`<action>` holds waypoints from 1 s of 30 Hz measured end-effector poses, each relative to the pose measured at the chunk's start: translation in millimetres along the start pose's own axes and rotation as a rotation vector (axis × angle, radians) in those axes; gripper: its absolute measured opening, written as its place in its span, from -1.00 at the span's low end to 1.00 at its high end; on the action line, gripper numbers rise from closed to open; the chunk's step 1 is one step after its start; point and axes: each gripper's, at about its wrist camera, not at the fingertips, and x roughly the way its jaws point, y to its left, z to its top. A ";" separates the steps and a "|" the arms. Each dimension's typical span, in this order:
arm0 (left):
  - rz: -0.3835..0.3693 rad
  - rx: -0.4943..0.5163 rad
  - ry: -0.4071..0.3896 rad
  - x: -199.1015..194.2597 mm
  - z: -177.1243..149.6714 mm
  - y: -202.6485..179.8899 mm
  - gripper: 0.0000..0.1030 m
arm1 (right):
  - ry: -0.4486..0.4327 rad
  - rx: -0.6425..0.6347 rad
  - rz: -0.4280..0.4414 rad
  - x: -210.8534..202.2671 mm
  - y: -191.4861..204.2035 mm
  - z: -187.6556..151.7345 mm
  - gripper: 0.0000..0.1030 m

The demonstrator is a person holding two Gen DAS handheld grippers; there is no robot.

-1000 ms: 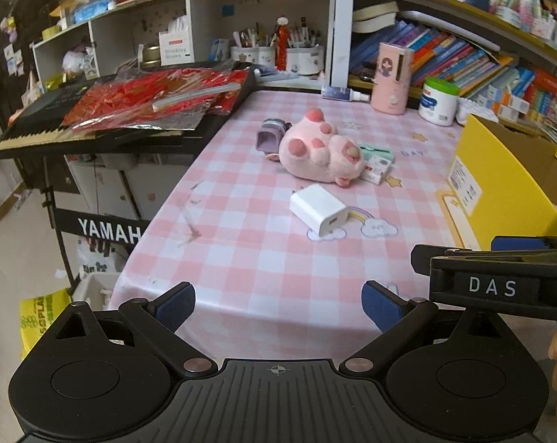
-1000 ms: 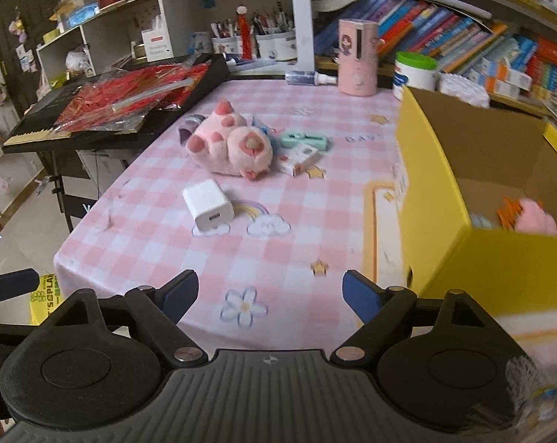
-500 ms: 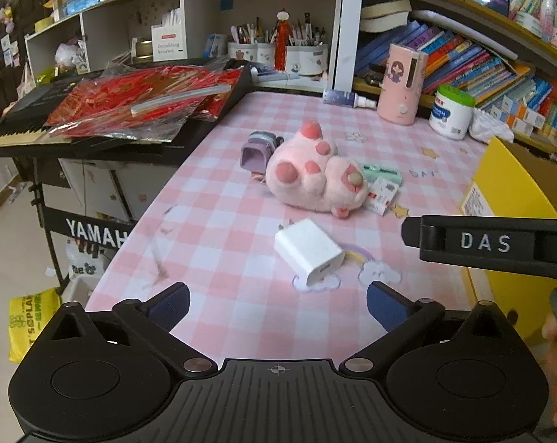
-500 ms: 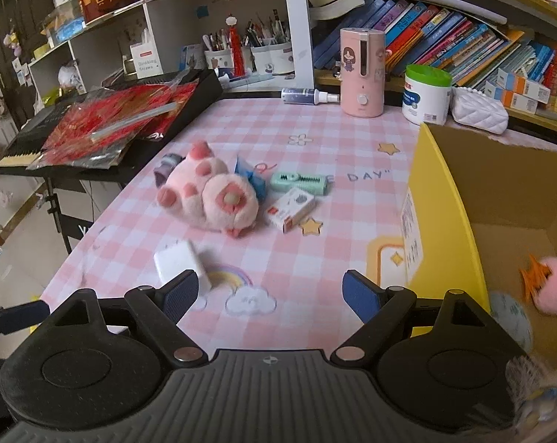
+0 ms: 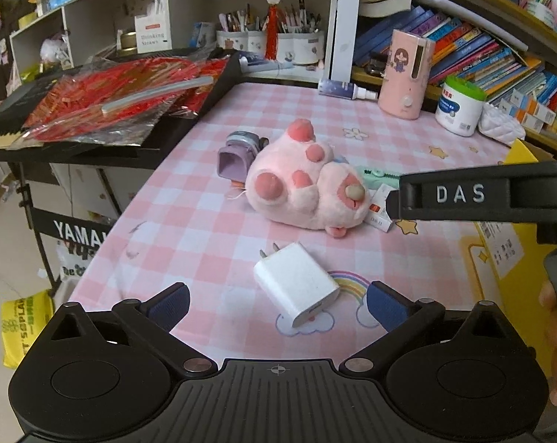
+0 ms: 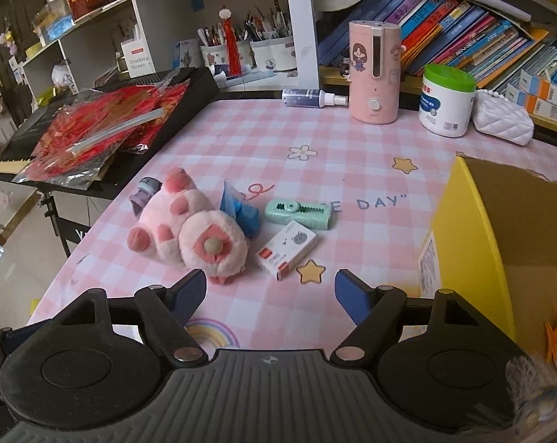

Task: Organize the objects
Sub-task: 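Move the left tool toward the white charger on the table, then grasp the white charger with the left tool while the right tool grasps the small white box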

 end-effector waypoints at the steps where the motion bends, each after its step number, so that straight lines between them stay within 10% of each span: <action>1: 0.005 -0.005 0.000 2.7 1.4 -0.4 0.97 | 0.002 0.004 -0.005 3.2 -0.9 2.5 0.48; 20: -0.009 0.056 0.091 48.8 2.9 -14.9 0.20 | 0.132 0.074 -0.084 87.1 -13.6 31.3 0.31; 30: -0.042 0.015 0.077 41.0 8.4 -5.7 -0.05 | 0.142 -0.047 -0.025 94.0 -3.2 25.8 -0.34</action>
